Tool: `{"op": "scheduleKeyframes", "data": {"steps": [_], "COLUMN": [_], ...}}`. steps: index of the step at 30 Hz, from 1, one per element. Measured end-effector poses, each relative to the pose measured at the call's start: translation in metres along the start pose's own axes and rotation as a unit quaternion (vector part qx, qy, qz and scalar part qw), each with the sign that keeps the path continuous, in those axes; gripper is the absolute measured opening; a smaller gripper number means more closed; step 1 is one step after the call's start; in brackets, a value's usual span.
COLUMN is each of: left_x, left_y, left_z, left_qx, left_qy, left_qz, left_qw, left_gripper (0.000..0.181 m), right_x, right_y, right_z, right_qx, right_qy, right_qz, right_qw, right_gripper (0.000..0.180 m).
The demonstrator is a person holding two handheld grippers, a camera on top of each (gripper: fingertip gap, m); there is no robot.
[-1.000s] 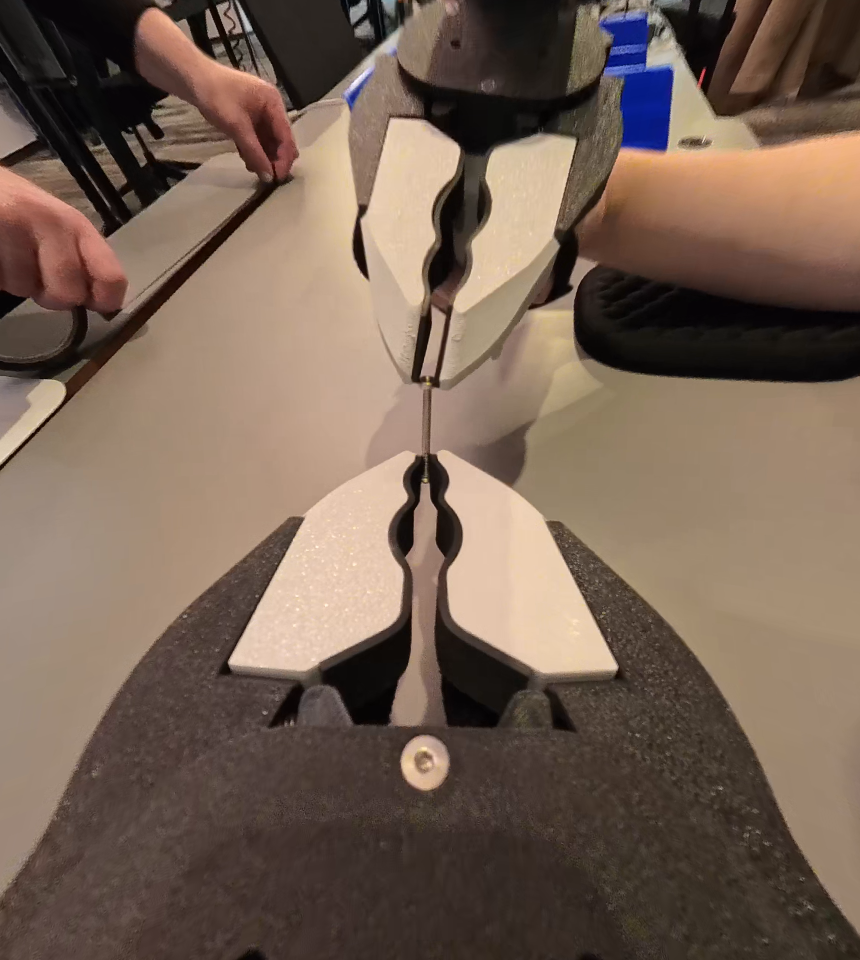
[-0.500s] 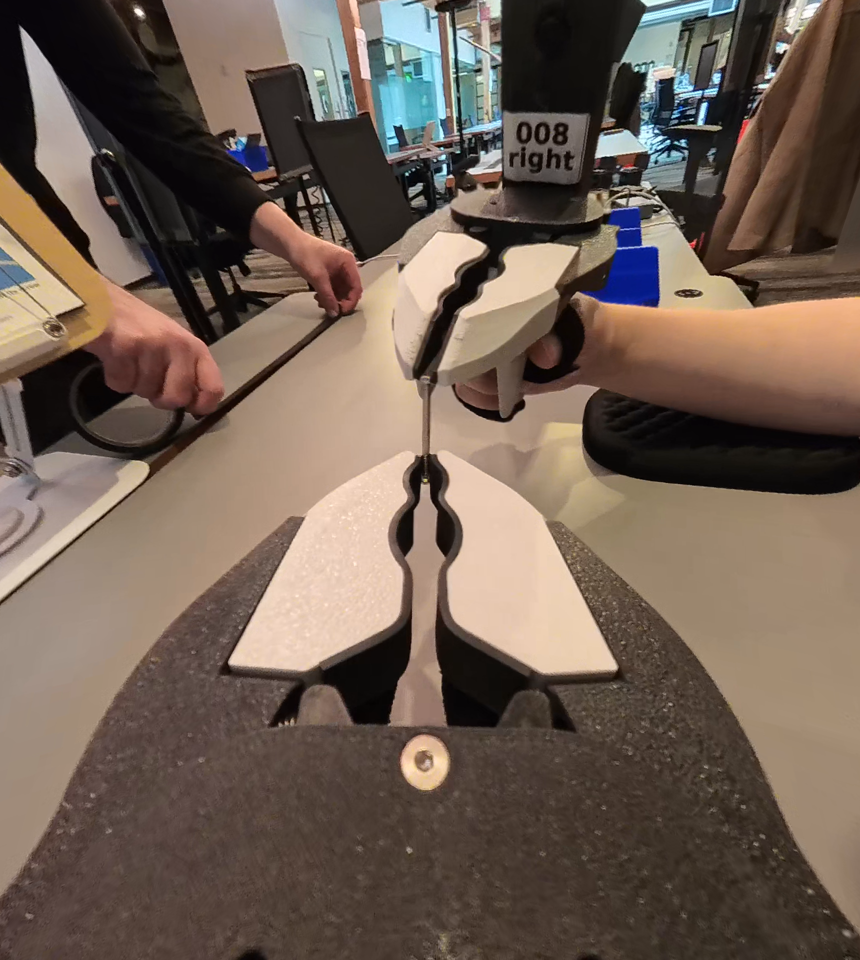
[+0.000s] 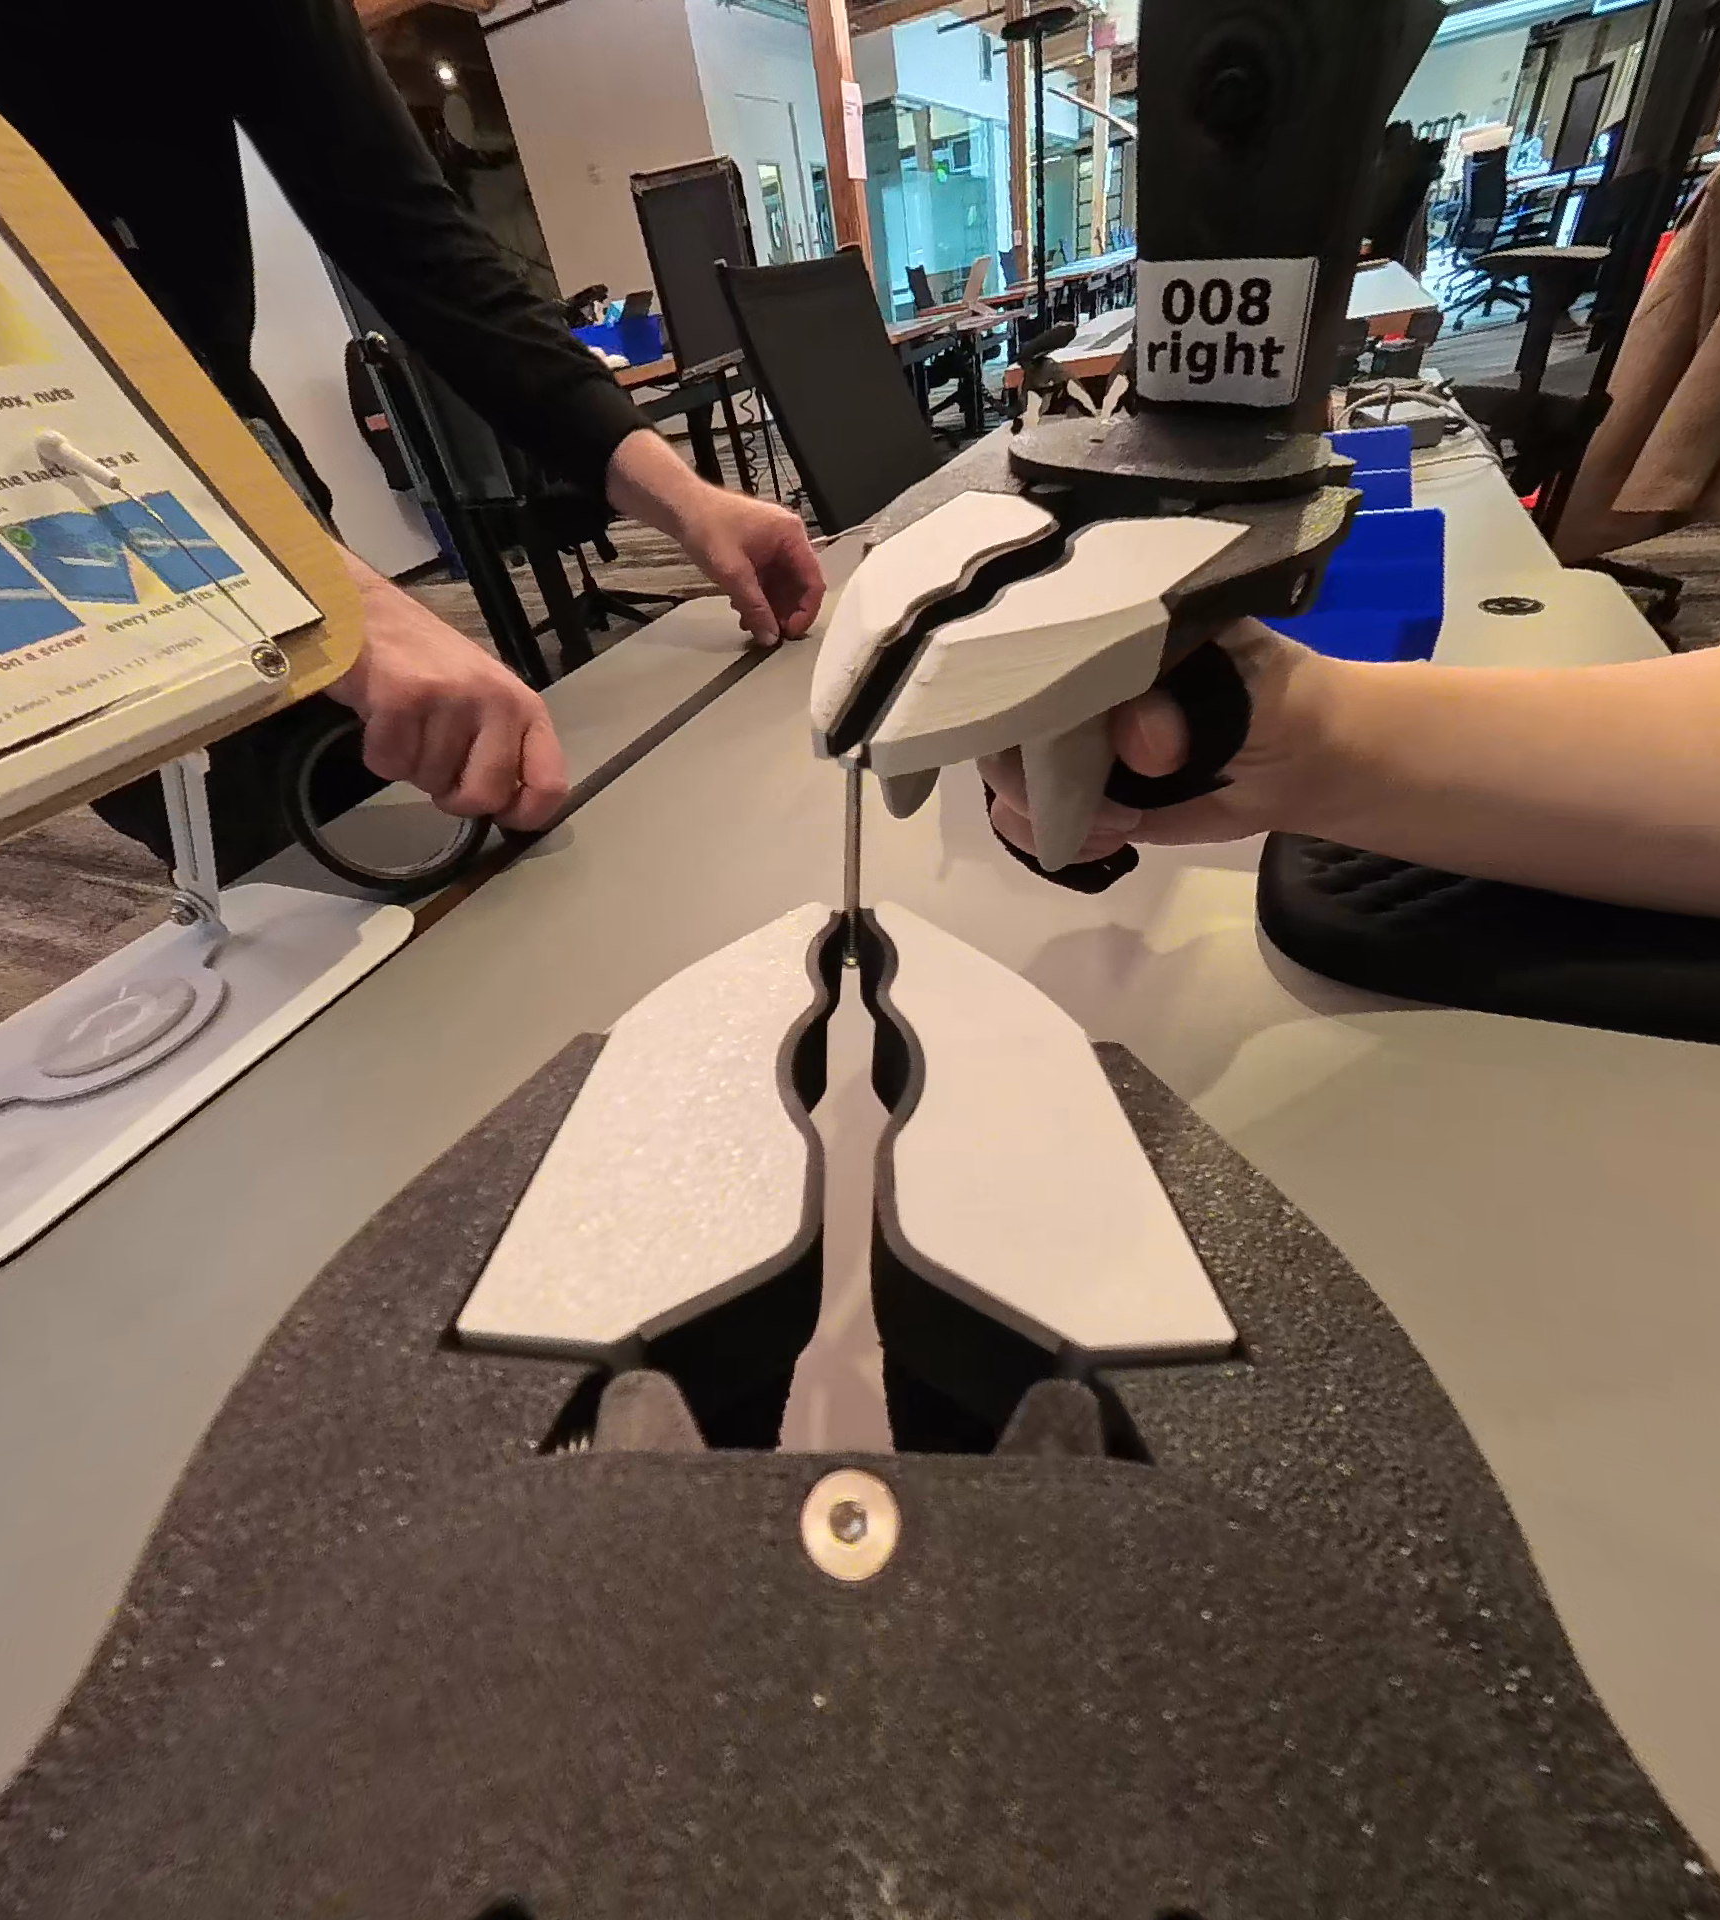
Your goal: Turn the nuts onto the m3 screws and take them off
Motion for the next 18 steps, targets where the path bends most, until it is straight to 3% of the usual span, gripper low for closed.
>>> {"op": "scheduleKeyframes", "data": {"steps": [18], "left_x": [0.0022], "left_y": [-0.0026], "left_z": [0.0012], "left_qx": [-0.017], "left_qy": [-0.02], "left_qz": [-0.001], "left_qw": [1.0], "left_gripper": [0.002], "right_x": [0.0007], "right_y": [0.002], "right_z": [0.0022], "right_qx": [0.009], "right_qy": [-0.015], "right_qz": [0.012], "right_qw": [1.0], "right_gripper": [0.013]}}
Point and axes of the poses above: each gripper's, where its closed fingertips meet, z back along the fingers, x out of its top, y = z × x across the jaws, the point moved 9 cm from there along z, back along the fingers, and after that the axes turned 15 degrees about -x, right-handed, at the moved point
